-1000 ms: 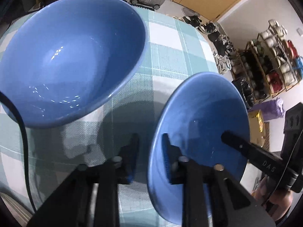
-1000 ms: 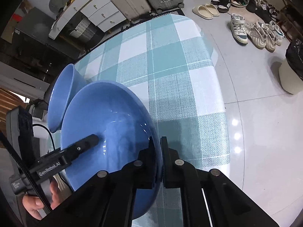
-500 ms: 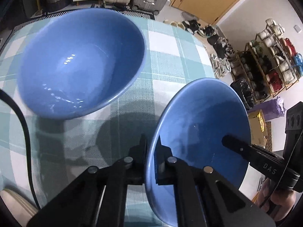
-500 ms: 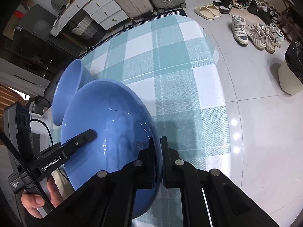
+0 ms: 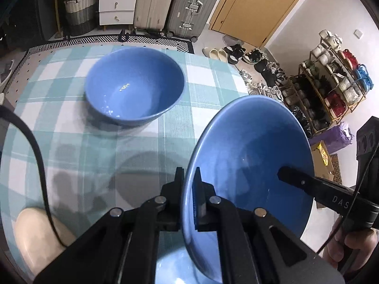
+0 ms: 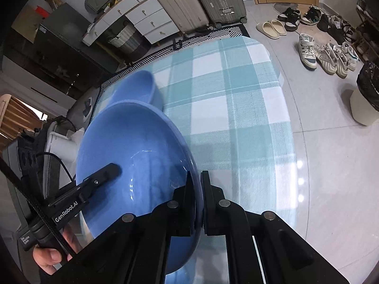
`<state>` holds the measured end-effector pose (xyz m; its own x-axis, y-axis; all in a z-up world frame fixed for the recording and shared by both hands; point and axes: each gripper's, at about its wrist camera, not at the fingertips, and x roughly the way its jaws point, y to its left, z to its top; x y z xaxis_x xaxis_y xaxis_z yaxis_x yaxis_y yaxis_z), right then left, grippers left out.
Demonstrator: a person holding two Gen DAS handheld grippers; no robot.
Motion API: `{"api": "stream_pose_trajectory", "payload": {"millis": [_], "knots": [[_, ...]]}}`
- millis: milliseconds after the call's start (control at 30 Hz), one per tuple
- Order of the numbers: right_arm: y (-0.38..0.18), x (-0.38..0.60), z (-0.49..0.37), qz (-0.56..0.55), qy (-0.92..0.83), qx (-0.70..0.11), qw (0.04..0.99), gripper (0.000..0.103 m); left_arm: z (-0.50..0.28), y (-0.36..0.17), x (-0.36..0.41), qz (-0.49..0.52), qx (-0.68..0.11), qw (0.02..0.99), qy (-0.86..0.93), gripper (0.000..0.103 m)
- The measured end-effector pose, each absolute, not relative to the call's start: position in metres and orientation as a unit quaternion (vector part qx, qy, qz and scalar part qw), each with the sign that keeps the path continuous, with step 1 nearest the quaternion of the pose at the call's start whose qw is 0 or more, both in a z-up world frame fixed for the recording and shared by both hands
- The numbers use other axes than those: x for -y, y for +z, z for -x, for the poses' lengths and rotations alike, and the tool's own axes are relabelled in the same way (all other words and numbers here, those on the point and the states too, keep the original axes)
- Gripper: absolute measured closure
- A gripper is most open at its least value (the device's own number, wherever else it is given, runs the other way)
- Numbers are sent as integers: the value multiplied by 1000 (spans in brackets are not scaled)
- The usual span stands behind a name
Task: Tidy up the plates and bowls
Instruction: 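Lift the blue bowl with both grippers and carry it over the other bowl, then lower the held bowl into the other blue bowl with both grippers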
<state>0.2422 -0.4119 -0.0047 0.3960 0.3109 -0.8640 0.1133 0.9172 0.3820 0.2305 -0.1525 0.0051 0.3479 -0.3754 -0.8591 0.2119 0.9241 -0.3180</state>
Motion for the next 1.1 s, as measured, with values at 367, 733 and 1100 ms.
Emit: {"api": "stream_pose_trajectory", "payload": {"millis": [367,733,1100], "knots": [[48,373,-180,-179,60,-540,820,99,-173,47,119,85,-519,834,-166,100],[44,339,-115,-161,63,-548,818,99,-111,33,88,106,-526,829,-157,100],[-5,333,-89,-183,61,-563,804,99,-93,-8,83,109,-550,815,-143,98]]}}
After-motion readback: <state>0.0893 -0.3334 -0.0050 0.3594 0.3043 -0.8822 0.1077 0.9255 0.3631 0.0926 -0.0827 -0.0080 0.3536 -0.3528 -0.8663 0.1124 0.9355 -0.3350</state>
